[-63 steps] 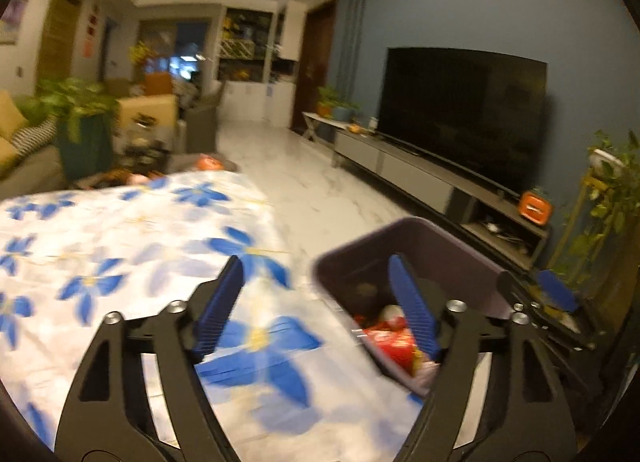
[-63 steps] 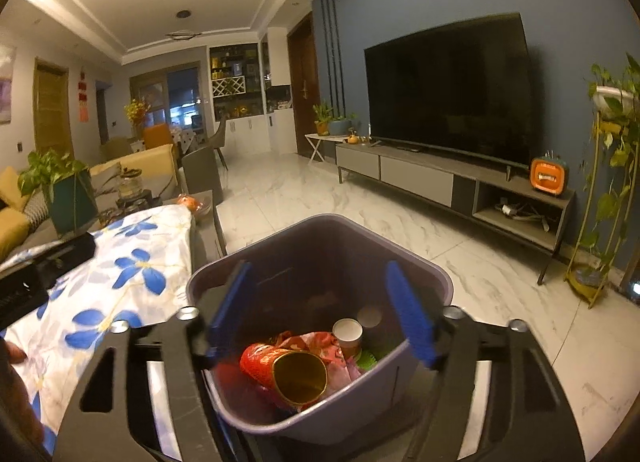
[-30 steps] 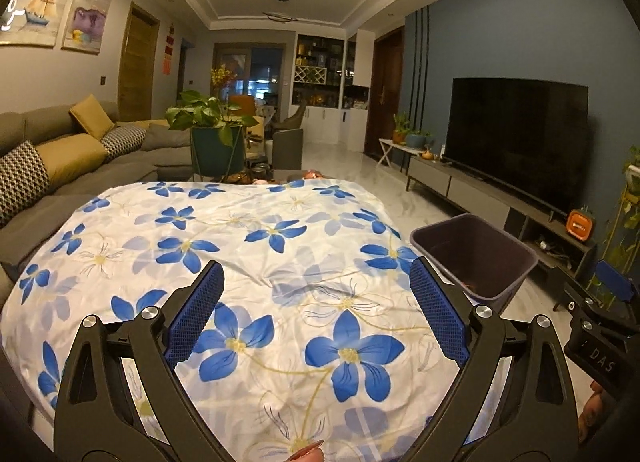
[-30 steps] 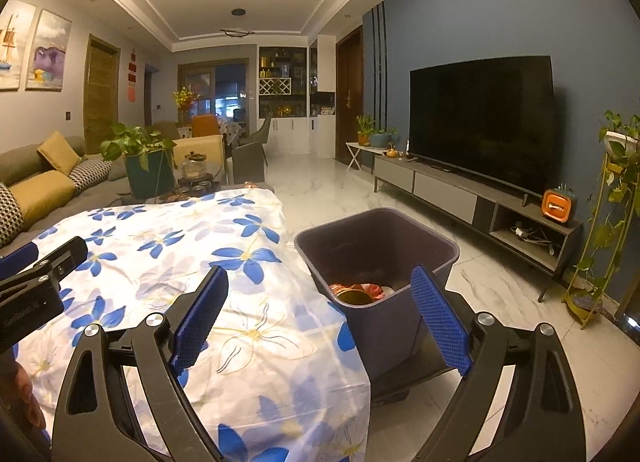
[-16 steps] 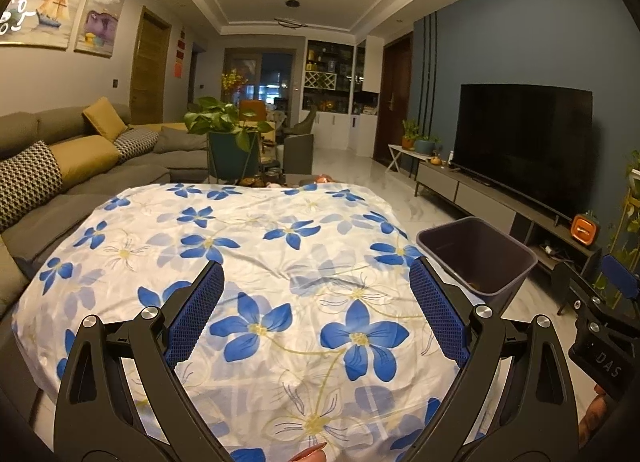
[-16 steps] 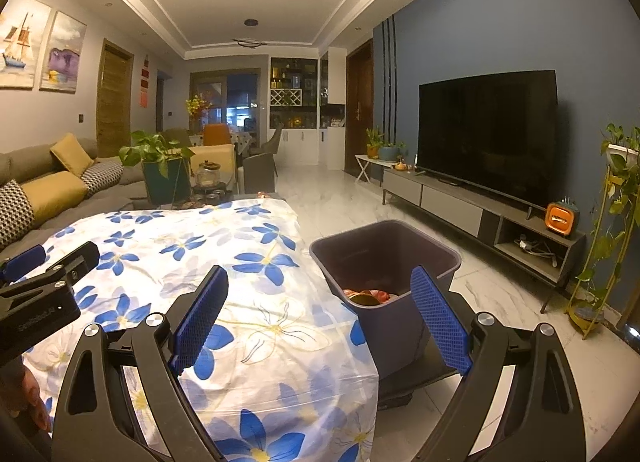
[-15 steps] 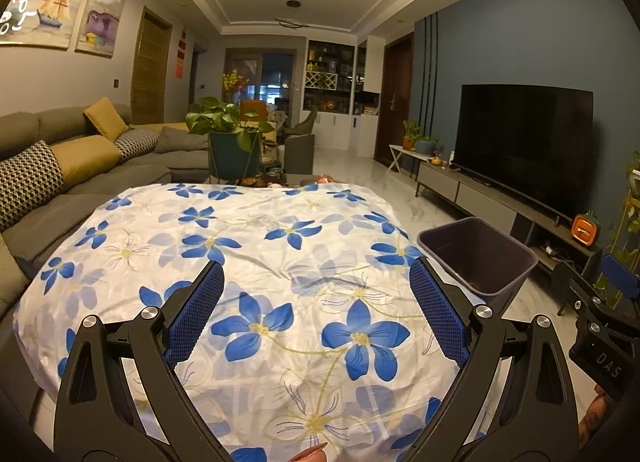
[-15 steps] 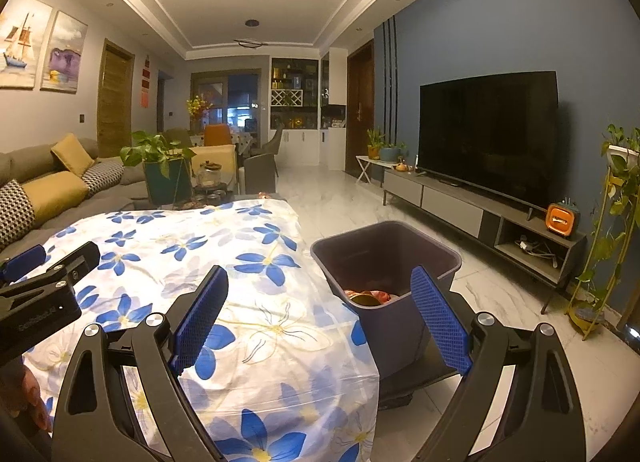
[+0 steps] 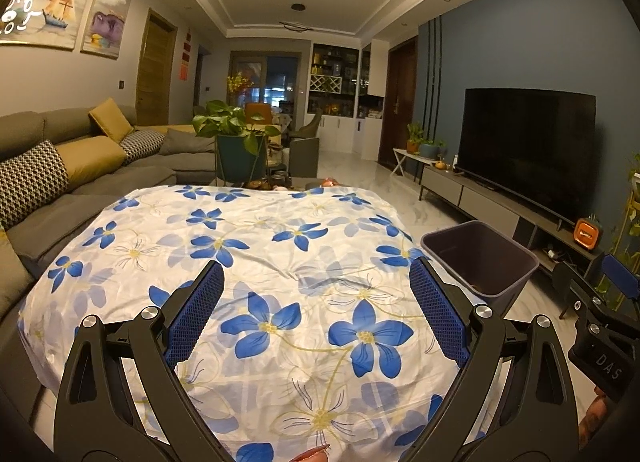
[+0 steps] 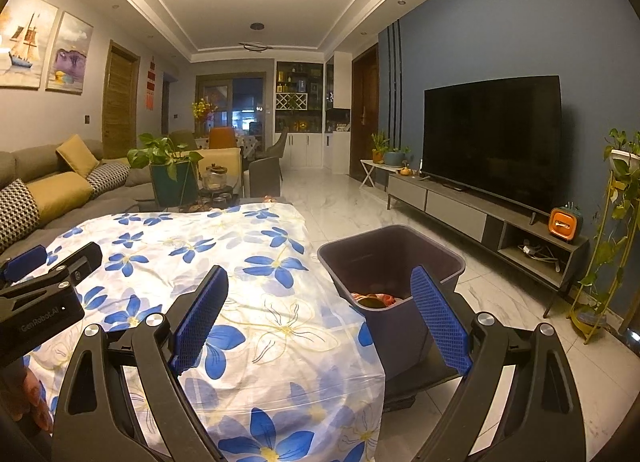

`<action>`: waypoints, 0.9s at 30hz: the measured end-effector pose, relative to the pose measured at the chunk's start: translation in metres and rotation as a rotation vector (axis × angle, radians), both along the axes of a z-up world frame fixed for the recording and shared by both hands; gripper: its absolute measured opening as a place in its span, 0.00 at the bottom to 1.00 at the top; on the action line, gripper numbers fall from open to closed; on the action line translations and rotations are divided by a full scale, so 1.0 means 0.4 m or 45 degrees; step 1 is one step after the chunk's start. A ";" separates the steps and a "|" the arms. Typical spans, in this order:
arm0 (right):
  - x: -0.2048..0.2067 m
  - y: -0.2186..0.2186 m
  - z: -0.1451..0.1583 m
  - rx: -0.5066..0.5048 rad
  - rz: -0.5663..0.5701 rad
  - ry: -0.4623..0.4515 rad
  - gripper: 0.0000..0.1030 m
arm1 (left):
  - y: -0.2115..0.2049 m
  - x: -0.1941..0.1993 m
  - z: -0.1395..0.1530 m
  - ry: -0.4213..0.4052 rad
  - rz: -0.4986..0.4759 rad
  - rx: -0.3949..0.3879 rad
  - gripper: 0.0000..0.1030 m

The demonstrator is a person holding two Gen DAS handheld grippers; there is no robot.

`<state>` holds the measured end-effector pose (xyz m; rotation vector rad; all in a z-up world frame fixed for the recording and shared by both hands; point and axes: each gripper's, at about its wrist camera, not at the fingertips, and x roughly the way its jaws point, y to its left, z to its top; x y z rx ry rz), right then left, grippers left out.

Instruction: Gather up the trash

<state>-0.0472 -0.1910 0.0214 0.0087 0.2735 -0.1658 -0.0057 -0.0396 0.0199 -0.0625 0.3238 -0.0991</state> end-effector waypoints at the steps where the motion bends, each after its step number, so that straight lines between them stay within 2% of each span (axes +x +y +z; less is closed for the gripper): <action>1: 0.000 0.000 0.000 -0.001 -0.002 0.000 0.87 | 0.001 -0.002 0.001 -0.001 0.000 0.001 0.90; 27: -0.001 0.015 0.006 -0.003 0.005 -0.008 0.87 | 0.005 -0.009 0.001 0.000 -0.006 -0.002 0.90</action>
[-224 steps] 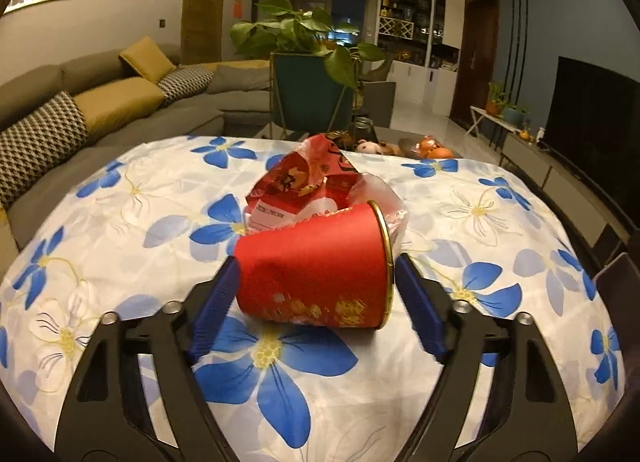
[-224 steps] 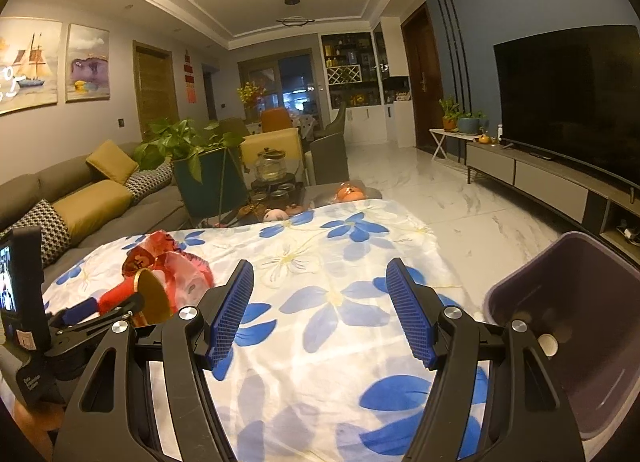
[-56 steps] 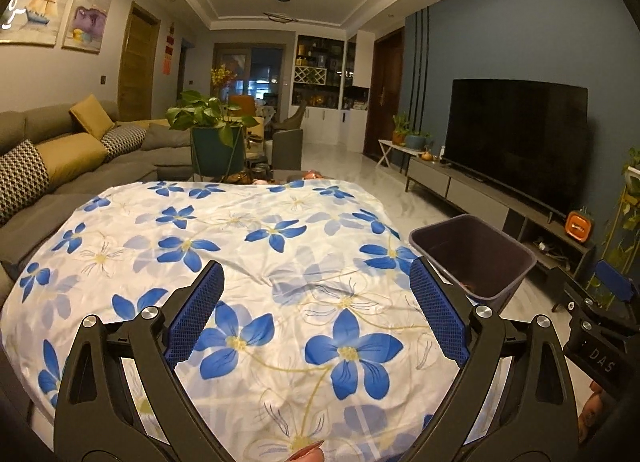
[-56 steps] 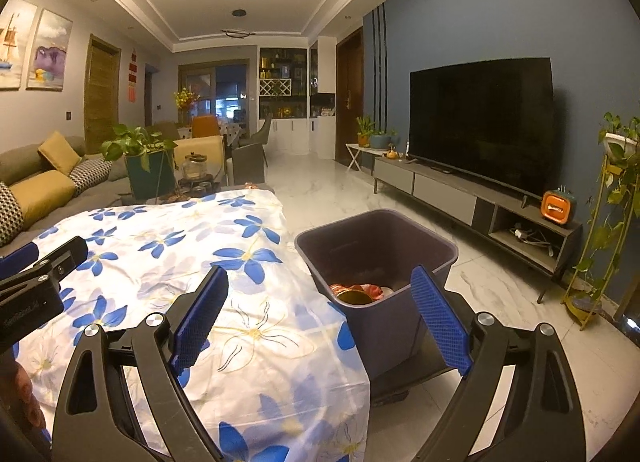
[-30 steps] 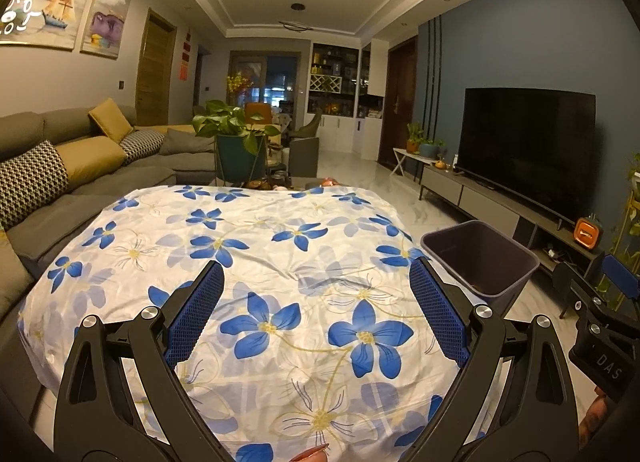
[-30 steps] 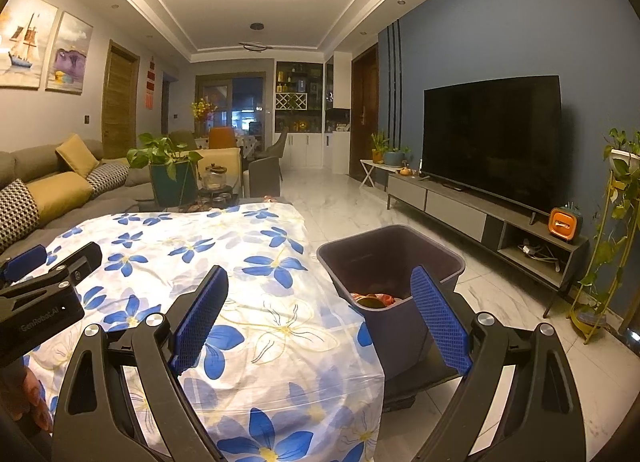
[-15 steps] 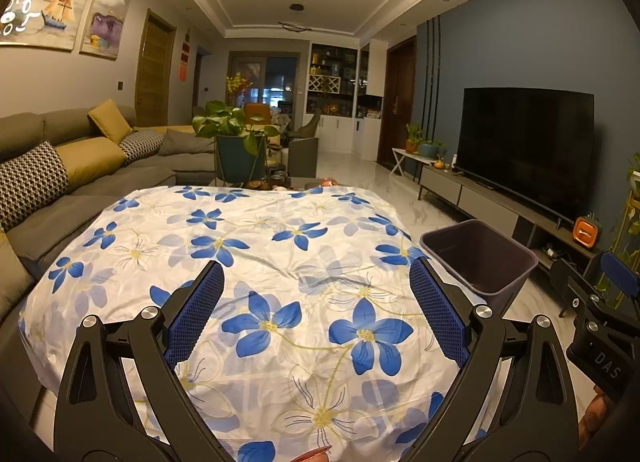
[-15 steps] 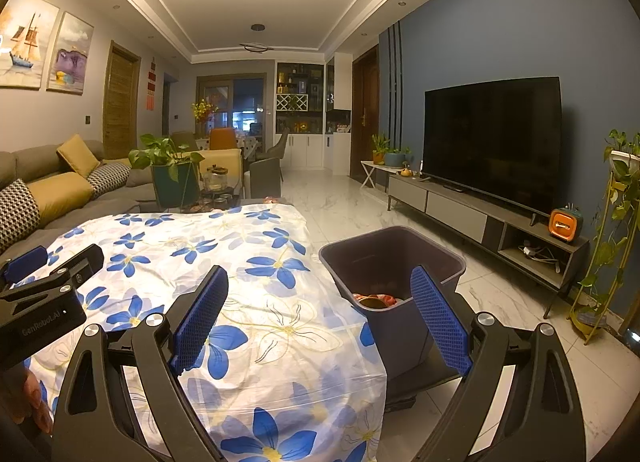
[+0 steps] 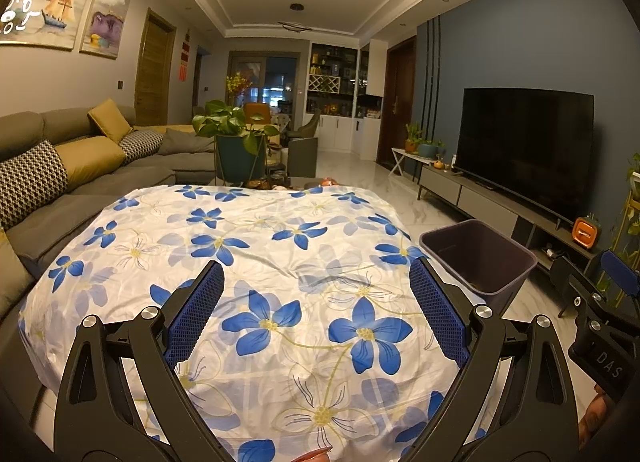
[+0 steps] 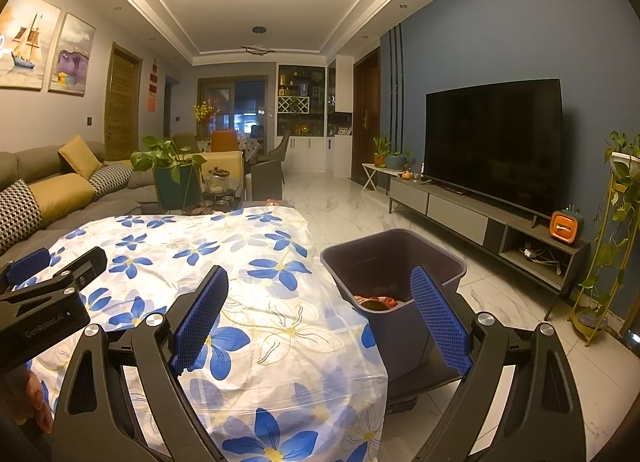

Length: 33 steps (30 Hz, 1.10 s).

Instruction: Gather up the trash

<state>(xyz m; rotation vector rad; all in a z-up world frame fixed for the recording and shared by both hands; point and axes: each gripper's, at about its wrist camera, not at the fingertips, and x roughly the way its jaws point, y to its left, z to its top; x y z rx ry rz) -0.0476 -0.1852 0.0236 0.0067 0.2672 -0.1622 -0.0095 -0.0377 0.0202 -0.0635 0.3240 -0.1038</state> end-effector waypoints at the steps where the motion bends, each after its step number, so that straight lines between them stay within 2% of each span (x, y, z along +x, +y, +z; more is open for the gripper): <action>1: -0.001 0.000 0.000 0.000 0.001 -0.001 0.87 | 0.001 -0.002 0.000 0.001 -0.001 -0.001 0.90; 33: -0.001 0.003 0.000 -0.002 0.002 -0.005 0.87 | 0.005 -0.014 0.000 0.002 -0.009 -0.005 0.90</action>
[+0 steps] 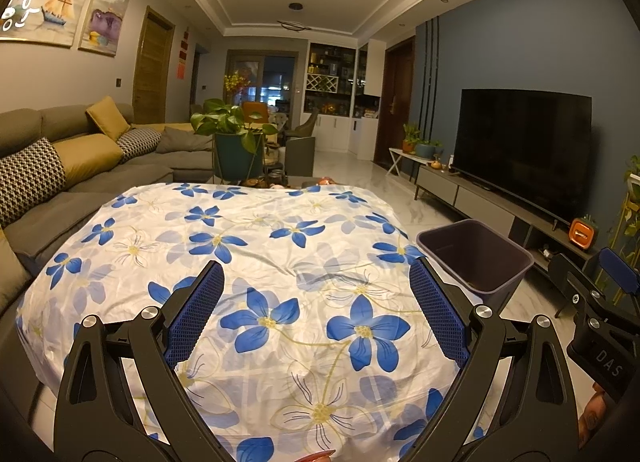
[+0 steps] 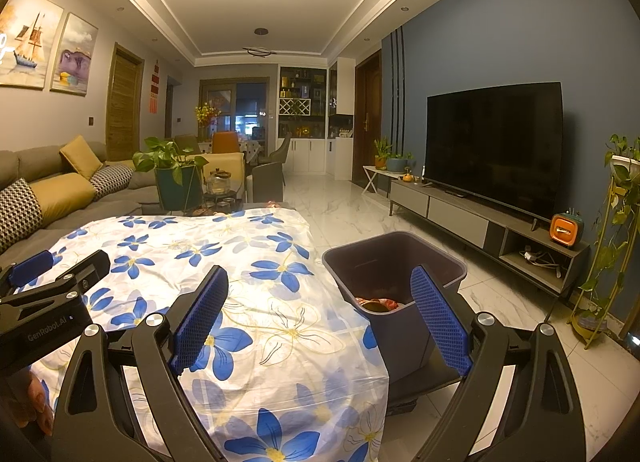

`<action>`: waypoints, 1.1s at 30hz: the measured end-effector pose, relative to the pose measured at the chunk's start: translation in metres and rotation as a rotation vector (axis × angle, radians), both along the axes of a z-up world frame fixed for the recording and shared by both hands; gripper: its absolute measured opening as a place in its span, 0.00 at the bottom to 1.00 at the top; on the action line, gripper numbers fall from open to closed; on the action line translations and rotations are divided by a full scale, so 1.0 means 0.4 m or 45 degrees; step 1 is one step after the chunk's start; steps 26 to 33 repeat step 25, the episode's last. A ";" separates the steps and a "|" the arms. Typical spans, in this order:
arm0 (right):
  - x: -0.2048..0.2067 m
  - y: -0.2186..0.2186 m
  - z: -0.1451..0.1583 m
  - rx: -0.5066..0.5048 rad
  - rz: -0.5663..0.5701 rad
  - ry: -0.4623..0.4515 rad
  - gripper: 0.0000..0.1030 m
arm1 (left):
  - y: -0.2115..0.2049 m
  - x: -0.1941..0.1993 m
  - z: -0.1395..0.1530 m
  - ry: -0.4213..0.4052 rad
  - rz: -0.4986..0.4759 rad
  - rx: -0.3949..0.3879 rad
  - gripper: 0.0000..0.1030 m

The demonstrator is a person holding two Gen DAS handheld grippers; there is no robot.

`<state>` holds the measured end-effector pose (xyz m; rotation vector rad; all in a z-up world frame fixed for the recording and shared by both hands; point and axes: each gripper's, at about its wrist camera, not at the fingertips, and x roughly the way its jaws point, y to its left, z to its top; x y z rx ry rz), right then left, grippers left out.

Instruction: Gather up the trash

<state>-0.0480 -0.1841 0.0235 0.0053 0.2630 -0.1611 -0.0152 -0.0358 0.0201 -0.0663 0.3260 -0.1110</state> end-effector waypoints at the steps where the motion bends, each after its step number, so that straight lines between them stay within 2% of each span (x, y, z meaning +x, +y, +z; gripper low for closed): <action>1: 0.001 0.001 0.001 0.000 0.000 0.000 0.87 | 0.000 0.002 0.000 0.000 0.001 0.000 0.90; 6: 0.000 0.001 0.001 -0.002 0.000 -0.001 0.87 | -0.005 -0.005 0.001 -0.002 -0.006 0.002 0.89; 10: 0.000 0.002 0.003 -0.002 -0.003 0.000 0.87 | -0.017 -0.005 0.003 -0.011 -0.011 0.031 0.72; 16: 0.004 -0.001 0.006 0.002 -0.004 0.000 0.87 | -0.023 -0.006 0.006 -0.024 -0.025 0.053 0.73; 19: 0.002 -0.001 0.004 0.000 -0.004 -0.001 0.87 | -0.024 -0.003 0.002 -0.005 -0.023 0.045 0.82; 21: 0.002 -0.001 0.003 -0.001 -0.005 -0.002 0.87 | -0.019 -0.001 0.000 0.003 -0.018 0.042 0.84; 33: 0.004 -0.001 0.005 0.003 -0.005 -0.001 0.87 | -0.014 0.000 -0.001 0.007 -0.017 0.033 0.84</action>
